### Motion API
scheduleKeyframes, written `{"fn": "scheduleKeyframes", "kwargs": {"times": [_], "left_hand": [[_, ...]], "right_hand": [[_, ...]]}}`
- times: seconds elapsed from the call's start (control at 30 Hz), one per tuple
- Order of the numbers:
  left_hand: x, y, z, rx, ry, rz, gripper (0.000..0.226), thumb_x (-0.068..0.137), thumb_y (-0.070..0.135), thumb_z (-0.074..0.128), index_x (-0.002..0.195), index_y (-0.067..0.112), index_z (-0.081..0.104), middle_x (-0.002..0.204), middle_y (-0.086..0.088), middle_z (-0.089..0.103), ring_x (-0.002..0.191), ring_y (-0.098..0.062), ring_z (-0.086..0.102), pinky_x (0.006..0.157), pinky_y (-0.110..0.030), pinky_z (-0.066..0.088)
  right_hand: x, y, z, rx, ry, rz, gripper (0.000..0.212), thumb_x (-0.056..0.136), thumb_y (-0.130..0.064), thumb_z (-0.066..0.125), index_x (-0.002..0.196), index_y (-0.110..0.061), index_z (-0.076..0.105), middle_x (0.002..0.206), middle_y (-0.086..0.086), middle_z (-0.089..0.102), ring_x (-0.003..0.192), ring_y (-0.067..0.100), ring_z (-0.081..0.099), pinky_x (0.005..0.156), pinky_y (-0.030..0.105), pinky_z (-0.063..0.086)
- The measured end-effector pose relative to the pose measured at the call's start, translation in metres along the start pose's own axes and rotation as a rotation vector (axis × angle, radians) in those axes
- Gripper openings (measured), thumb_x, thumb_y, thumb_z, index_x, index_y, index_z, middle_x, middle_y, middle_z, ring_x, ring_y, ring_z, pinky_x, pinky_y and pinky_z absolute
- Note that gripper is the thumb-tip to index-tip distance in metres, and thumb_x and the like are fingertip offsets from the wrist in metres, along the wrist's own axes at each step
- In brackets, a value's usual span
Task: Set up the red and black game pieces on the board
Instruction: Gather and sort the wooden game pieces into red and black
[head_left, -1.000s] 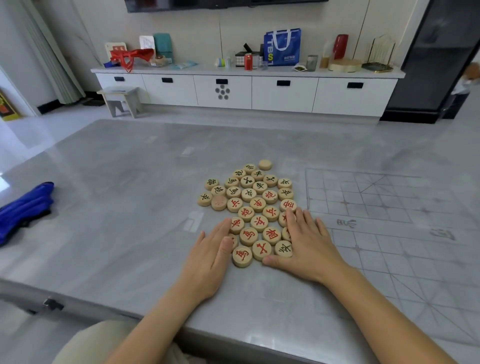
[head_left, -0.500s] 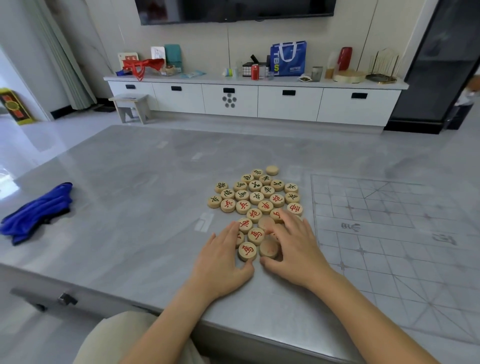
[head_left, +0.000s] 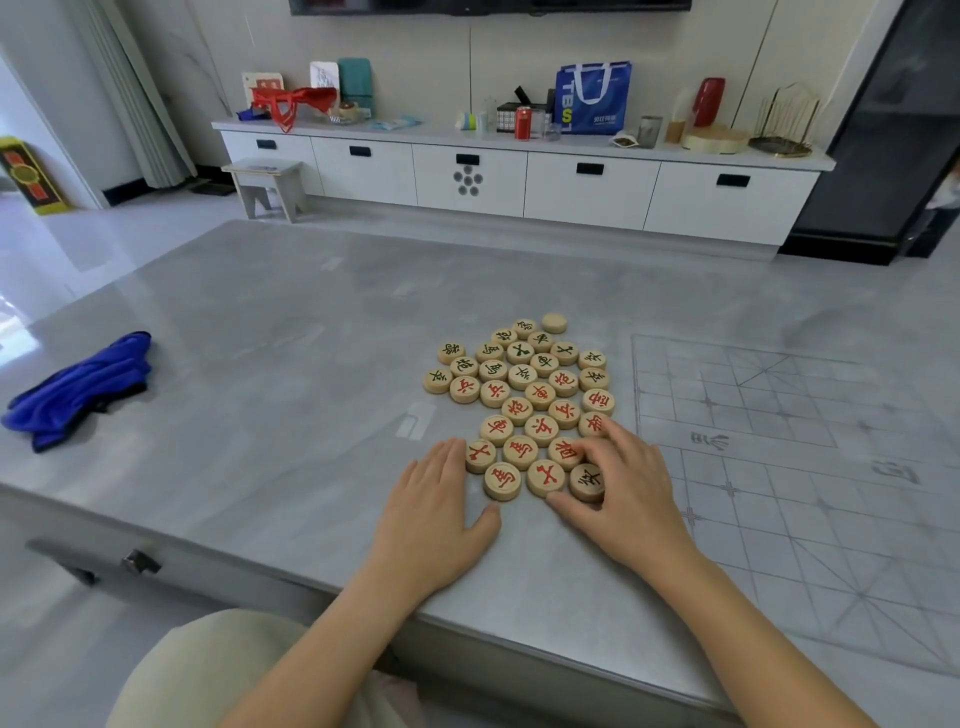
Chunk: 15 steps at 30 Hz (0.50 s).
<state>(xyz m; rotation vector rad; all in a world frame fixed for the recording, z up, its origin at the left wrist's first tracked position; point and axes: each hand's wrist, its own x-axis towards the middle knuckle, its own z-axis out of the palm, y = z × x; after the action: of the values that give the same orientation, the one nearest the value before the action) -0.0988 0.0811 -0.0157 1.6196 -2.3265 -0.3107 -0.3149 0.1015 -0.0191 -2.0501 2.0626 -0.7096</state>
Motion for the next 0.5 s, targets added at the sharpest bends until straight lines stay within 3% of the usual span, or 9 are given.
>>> {"fn": "scheduleKeyframes", "kwargs": {"times": [0.1, 0.2, 0.33, 0.43, 0.5], "left_hand": [[0.002, -0.001, 0.003, 0.019, -0.002, -0.061, 0.083, 0.087, 0.064, 0.037, 0.150, 0.015, 0.017, 0.158, -0.003, 0.016, 0.146, -0.016, 0.012, 0.118, -0.032, 0.010], [0.003, -0.001, 0.003, 0.046, -0.010, -0.067, 0.089, 0.084, 0.071, 0.034, 0.150, 0.014, 0.018, 0.158, -0.004, 0.016, 0.146, -0.017, 0.012, 0.118, -0.033, 0.010], [0.004, -0.002, 0.004, 0.071, -0.001, -0.066, 0.088, 0.085, 0.073, 0.029, 0.150, 0.014, 0.019, 0.158, -0.004, 0.016, 0.146, -0.017, 0.013, 0.118, -0.034, 0.011], [0.005, -0.003, 0.007, 0.089, -0.002, -0.067, 0.085, 0.087, 0.071, 0.024, 0.150, 0.014, 0.018, 0.158, -0.004, 0.016, 0.146, -0.017, 0.012, 0.119, -0.035, 0.011], [0.006, -0.003, 0.008, 0.099, 0.007, -0.069, 0.085, 0.087, 0.070, 0.024, 0.150, 0.014, 0.018, 0.158, -0.004, 0.016, 0.146, -0.017, 0.013, 0.119, -0.035, 0.012]], "right_hand": [[0.000, 0.001, 0.001, -0.005, -0.013, 0.044, 0.077, 0.070, -0.070, 0.054, 0.133, -0.028, 0.042, 0.150, -0.002, 0.026, 0.137, 0.019, 0.022, 0.111, 0.039, 0.022], [0.001, 0.003, 0.002, 0.006, -0.030, 0.099, 0.095, 0.066, -0.075, 0.052, 0.142, -0.023, 0.031, 0.151, -0.003, 0.026, 0.137, 0.021, 0.027, 0.112, 0.040, 0.027], [0.002, 0.003, 0.002, 0.033, -0.034, 0.125, 0.101, 0.067, -0.072, 0.059, 0.146, -0.019, 0.024, 0.152, -0.003, 0.025, 0.138, 0.019, 0.028, 0.112, 0.039, 0.029], [0.003, -0.002, 0.000, 0.086, -0.014, 0.094, 0.095, 0.068, -0.069, 0.062, 0.144, -0.022, 0.028, 0.151, -0.004, 0.026, 0.137, 0.018, 0.026, 0.111, 0.040, 0.028], [0.013, -0.011, -0.001, 0.136, -0.015, 0.049, 0.075, 0.075, -0.061, 0.062, 0.139, -0.027, 0.040, 0.152, -0.004, 0.025, 0.138, 0.019, 0.023, 0.112, 0.042, 0.025]]}}
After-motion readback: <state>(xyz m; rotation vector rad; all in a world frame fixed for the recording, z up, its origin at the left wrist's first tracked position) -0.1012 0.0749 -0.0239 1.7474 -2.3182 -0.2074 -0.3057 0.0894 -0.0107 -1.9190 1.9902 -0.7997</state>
